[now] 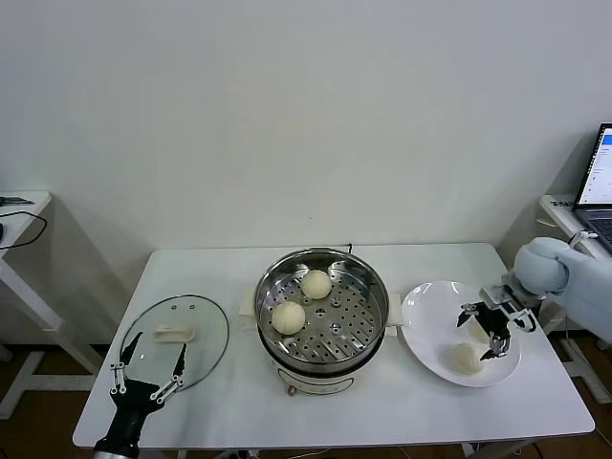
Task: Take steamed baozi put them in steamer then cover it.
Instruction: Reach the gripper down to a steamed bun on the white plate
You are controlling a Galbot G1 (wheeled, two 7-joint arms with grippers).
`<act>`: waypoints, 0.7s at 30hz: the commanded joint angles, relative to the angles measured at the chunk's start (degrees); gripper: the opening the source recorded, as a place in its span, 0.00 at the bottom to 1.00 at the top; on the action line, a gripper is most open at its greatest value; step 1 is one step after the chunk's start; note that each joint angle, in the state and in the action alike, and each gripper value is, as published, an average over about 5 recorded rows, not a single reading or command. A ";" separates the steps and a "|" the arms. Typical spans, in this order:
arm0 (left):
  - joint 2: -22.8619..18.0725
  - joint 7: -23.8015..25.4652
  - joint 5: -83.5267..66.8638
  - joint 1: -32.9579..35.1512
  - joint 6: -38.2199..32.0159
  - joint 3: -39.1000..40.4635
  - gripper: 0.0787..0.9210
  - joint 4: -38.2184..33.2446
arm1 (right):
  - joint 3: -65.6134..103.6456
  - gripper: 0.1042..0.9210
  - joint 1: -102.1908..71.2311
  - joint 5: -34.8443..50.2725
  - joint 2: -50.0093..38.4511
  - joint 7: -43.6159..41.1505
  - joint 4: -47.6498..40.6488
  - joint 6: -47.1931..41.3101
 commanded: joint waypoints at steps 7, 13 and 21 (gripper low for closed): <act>-0.18 0.00 0.14 0.29 -0.22 -0.23 0.88 0.09 | 2.36 0.88 -5.20 -2.39 0.78 2.11 -1.06 -0.05; -0.24 -0.01 0.14 0.22 -0.31 -0.33 0.88 0.35 | 2.28 0.88 -5.28 -3.26 0.78 1.88 -1.09 -0.06; -0.33 -0.04 0.14 -0.07 -0.44 -0.26 0.88 0.75 | 3.43 0.82 -6.28 -3.57 0.43 2.39 -0.84 -0.04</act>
